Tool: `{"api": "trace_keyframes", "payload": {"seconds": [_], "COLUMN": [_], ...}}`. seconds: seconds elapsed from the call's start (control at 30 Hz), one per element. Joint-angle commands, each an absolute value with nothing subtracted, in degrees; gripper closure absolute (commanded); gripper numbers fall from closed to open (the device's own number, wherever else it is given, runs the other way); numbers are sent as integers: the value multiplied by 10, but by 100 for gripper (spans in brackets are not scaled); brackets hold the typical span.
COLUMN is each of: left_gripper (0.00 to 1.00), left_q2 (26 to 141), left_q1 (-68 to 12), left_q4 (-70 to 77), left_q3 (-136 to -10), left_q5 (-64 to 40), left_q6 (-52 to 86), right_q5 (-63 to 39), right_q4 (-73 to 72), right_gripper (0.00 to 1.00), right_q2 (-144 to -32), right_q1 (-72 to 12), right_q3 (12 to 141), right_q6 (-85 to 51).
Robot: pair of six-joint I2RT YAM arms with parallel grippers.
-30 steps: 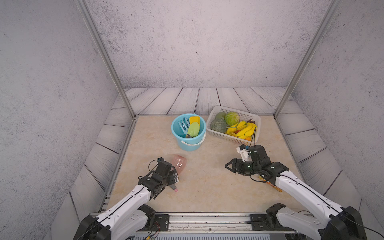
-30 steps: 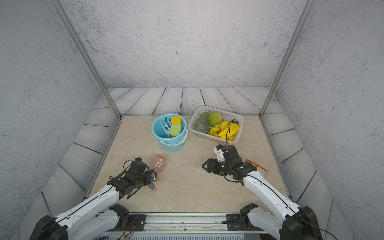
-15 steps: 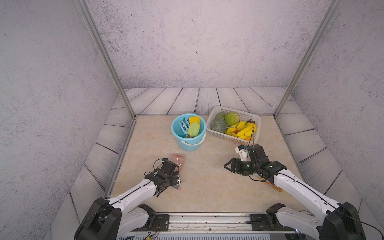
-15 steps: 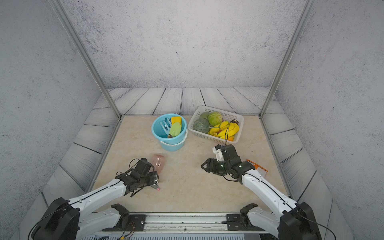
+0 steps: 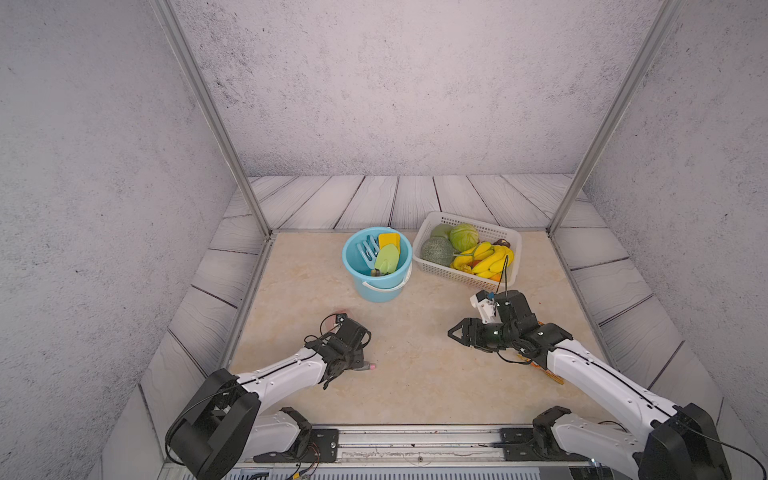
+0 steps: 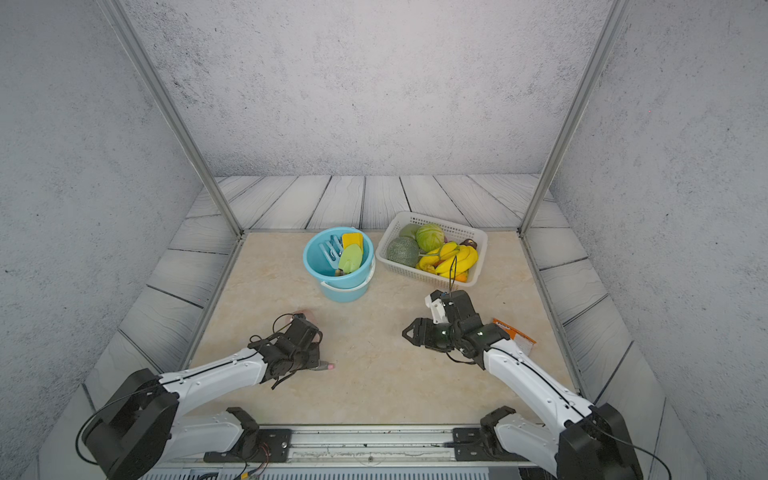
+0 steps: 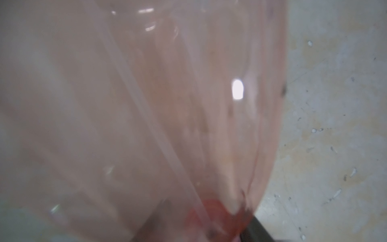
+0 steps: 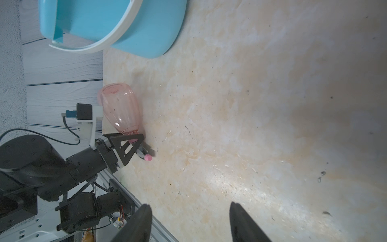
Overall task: Organize the gardening tools
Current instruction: Pick up the gardening tool from the center of the board.
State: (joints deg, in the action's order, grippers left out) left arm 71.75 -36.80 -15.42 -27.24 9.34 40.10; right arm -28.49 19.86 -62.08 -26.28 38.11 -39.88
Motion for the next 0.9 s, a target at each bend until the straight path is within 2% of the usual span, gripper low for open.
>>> {"api": "trace_keyframes", "payload": {"seconds": [0.0, 0.1, 0.37, 0.53, 0.6, 0.87], "left_gripper": [52, 55, 82, 97, 100, 100], "left_q2": [732, 735, 722, 660, 620, 430], "left_q1": [-376, -378, -378, -381, -383, -390], "left_q4": [-156, -155, -167, -196, -210, -286], "left_q3": [-279, -280, -282, -271, -267, -267], "left_q5": [98, 99, 91, 78, 74, 82], "left_q6": [408, 415, 432, 464, 477, 546], "right_q5": [-288, -290, -294, -304, -310, -350], "right_q4": [197, 196, 199, 197, 192, 148], "right_gripper": [36, 36, 36, 36, 36, 35], "right_q2": [-623, -624, -622, -620, -620, -627], "right_q1": [-261, -262, -261, -262, -262, -270], "right_q3": [377, 379, 381, 381, 379, 369], "right_q6": [-398, -399, -400, -400, -400, -420]}}
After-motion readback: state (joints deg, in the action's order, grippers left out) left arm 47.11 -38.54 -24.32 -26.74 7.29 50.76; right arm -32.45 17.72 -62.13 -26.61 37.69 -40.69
